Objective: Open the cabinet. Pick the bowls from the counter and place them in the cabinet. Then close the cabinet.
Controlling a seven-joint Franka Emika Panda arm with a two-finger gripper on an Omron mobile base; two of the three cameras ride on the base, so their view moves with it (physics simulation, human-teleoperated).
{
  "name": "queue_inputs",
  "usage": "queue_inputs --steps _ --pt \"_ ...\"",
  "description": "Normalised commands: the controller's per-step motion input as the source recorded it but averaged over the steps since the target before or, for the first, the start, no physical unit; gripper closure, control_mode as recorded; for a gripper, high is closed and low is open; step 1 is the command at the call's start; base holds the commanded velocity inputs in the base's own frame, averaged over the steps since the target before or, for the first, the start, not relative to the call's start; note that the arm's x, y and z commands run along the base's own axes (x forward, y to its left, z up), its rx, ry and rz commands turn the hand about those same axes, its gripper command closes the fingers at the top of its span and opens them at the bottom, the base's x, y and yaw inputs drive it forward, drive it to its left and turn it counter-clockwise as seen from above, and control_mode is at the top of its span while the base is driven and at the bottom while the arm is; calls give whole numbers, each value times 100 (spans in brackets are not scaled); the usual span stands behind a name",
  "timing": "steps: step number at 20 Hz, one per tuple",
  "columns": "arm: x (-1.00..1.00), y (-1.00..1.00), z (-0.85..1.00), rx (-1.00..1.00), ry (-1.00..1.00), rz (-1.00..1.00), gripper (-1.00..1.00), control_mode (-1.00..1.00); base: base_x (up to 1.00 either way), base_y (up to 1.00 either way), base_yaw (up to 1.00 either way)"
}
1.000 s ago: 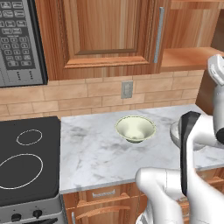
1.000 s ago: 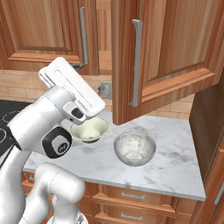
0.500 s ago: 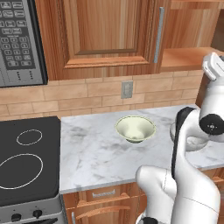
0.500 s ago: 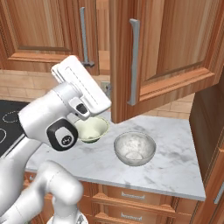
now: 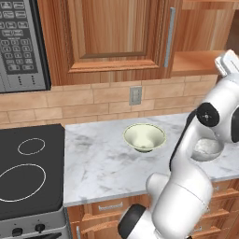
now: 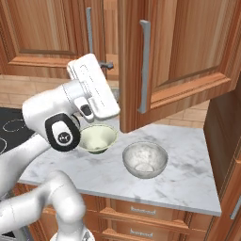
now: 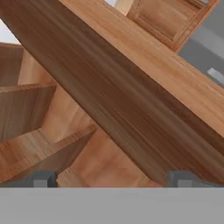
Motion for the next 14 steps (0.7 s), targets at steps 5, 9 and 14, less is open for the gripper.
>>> queue_inputs --steps 5,9,14 --pt "-2 -94 0 7 1 -15 -100 -100 0 0 0" --pt "-25 -94 0 8 -1 -14 -100 -100 0 0 0" --pt "-19 -16 -3 1 -2 -7 -100 -100 0 0 0"
